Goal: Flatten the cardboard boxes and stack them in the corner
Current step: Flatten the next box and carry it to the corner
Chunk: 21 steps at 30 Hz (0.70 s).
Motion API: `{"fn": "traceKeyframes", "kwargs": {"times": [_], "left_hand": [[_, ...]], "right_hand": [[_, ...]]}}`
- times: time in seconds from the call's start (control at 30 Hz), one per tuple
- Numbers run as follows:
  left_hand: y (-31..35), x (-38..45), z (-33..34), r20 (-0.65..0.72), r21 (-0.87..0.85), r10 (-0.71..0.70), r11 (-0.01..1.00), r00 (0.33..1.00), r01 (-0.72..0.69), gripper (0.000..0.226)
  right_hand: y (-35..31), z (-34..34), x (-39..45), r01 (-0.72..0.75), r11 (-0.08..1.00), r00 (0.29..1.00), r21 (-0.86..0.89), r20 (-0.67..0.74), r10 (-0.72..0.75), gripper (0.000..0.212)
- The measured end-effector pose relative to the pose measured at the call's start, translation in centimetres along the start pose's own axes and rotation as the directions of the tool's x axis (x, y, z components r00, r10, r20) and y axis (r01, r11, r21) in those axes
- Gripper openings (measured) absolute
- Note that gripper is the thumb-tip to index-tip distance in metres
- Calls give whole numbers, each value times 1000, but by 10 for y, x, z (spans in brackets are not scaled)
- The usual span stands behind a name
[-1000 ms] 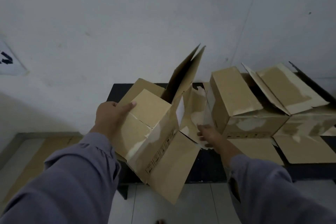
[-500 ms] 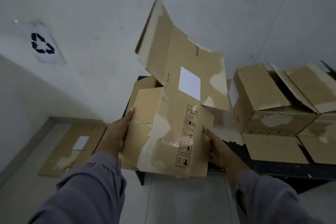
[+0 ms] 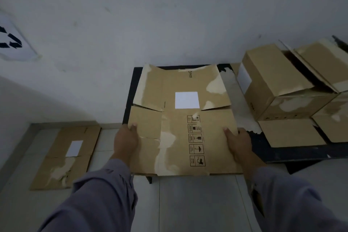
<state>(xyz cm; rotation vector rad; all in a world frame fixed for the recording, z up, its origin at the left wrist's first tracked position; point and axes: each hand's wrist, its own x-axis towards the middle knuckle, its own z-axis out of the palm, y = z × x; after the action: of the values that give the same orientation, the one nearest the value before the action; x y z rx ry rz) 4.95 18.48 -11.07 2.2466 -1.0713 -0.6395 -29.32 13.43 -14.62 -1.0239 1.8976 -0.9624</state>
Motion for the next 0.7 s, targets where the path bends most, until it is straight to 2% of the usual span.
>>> {"fn": "traceKeyframes", "kwargs": {"times": [0.13,0.2,0.27,0.3,0.37,0.47,0.5,0.57,0.7], "left_hand": [[-18,5,30,9,114,-97,989,995,95,38],[-20,-1,42,-4,290,-84,953,996,82,46],[-23,-7,54,-10,491,14,871,1000,-7,68],[-27,-9,62,21,528,89,845,996,-87,75],[-32,-10,84,170,496,275,806,946,-324,78],[-33,-11,114,375,414,504,660,778,-627,72],[-34,-12,121,395,412,542,618,742,-670,70],[-38,-12,129,396,421,566,587,723,-691,66],[-41,-8,136,365,428,591,580,719,-693,67]], "right_hand": [[11,17,-4,-31,984,999,-177,-35,25,44],[11,29,-11,-70,884,995,-461,-100,26,49],[13,46,-26,-5,738,983,-675,-138,-120,64],[17,56,-32,92,701,973,-707,-85,-214,70],[26,82,-42,334,639,924,-693,106,-368,74],[36,111,-48,527,544,844,-653,331,-421,70],[38,115,-48,564,504,821,-654,377,-429,67],[45,117,-47,617,419,778,-666,440,-448,63],[51,117,-41,635,401,758,-660,433,-489,61]]}}
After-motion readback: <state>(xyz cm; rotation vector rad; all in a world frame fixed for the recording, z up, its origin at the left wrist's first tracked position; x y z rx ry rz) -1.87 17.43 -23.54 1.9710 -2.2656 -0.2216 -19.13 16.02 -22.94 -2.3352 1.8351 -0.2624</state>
